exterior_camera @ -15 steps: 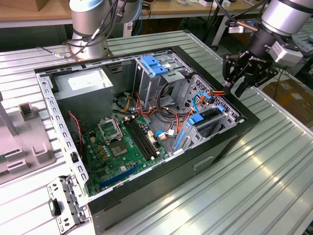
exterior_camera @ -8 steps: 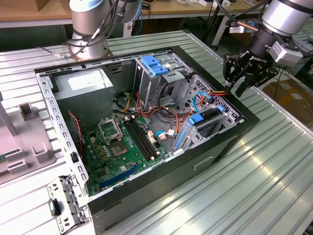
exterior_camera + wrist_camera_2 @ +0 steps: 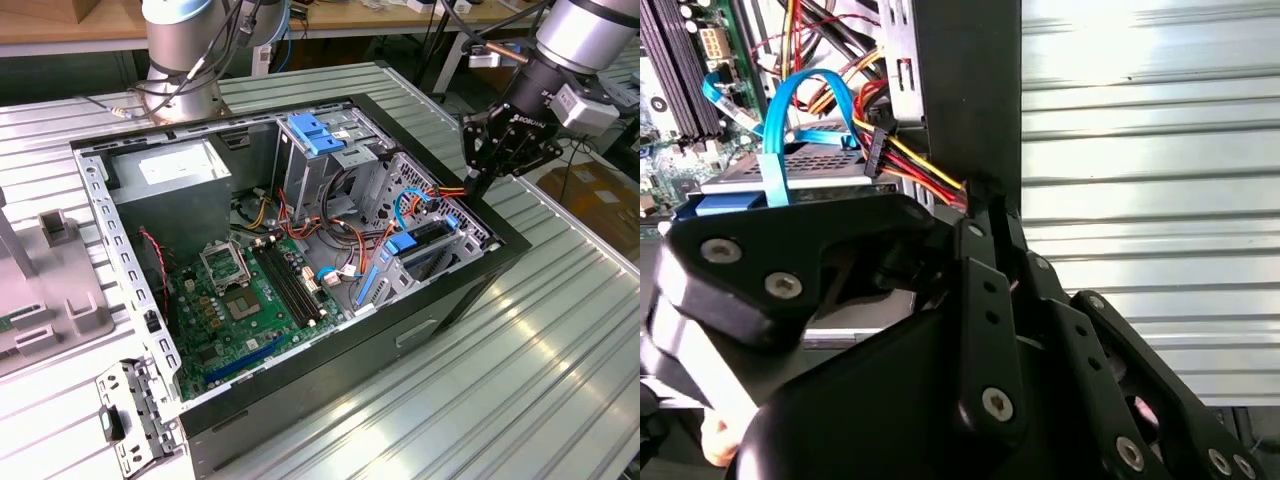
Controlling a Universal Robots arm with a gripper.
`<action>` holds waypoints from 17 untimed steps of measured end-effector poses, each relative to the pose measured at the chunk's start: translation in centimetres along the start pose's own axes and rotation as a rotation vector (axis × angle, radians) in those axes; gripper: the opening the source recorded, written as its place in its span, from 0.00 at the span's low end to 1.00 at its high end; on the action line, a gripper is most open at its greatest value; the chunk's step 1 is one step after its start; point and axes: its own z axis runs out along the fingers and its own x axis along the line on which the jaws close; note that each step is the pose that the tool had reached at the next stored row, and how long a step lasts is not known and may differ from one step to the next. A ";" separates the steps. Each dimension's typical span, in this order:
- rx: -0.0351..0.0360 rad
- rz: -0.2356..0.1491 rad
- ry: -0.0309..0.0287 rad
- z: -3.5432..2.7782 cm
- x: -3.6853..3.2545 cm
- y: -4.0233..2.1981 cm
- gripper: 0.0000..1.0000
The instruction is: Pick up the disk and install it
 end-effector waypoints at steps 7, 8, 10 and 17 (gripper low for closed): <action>0.0002 0.000 -0.0003 0.01 0.00 -0.01 0.18; 0.0002 0.000 -0.0003 0.02 0.00 -0.01 0.18; 0.0002 0.000 -0.0003 0.02 0.01 -0.01 0.18; 0.0012 0.000 -0.0010 -0.42 -0.10 -0.13 0.18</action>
